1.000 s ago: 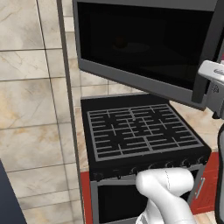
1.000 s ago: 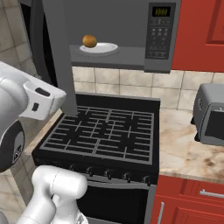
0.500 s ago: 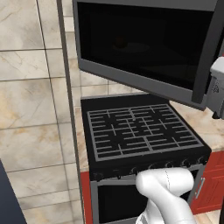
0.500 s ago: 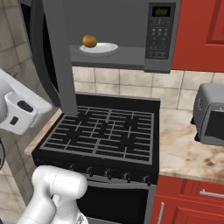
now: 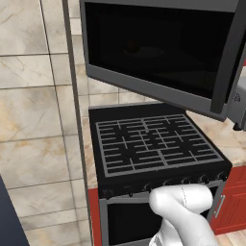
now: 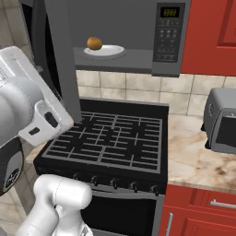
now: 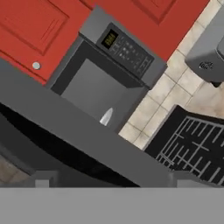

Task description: Retrieve the reheated potato from the microwave, then place the potato, cheese, and condiment on the cutting board.

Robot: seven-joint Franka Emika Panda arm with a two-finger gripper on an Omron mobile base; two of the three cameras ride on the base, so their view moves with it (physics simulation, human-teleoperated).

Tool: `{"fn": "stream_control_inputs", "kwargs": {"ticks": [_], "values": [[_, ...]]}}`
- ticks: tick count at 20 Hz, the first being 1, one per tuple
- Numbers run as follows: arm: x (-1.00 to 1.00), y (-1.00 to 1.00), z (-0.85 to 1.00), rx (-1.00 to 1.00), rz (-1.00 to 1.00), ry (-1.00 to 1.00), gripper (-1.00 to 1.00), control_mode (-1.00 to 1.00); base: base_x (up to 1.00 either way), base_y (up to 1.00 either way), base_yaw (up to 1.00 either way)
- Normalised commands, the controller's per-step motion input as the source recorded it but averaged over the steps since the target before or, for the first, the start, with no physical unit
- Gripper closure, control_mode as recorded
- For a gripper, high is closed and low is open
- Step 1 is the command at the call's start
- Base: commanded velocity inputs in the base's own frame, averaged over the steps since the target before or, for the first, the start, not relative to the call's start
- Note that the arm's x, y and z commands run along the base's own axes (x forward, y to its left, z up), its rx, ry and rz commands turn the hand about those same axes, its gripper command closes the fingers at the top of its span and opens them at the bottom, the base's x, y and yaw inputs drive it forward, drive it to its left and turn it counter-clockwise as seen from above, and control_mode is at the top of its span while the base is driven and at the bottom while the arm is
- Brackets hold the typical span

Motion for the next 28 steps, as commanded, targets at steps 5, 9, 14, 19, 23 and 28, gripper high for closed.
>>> {"fn": "stream_control_inputs", "kwargs": {"ticks": [5, 9, 14, 19, 23, 28], "values": [[0.19, -0.42, 0.09, 0.32, 0.00, 0.18, -1.00, -1.00, 0.00, 0.00, 0.00], [0.32, -0.17, -0.19, 0.38, 0.00, 0.03, -1.00, -1.00, 0.00, 0.00, 0.00], [0.57, 0.00, -0.30, 0.40, 0.03, -0.02, -1.00, -1.00, 0.00, 0.00, 0.00], [0.60, 0.00, -0.22, 0.39, 0.07, -0.04, -1.00, -1.00, 0.00, 0.00, 0.00], [0.47, -0.20, -0.05, 0.22, 0.16, -0.02, -1.00, -1.00, 0.00, 0.00, 0.00], [0.33, -0.20, 0.00, 0.03, 0.27, -0.03, -1.00, -1.00, 0.00, 0.00, 0.00]]}}
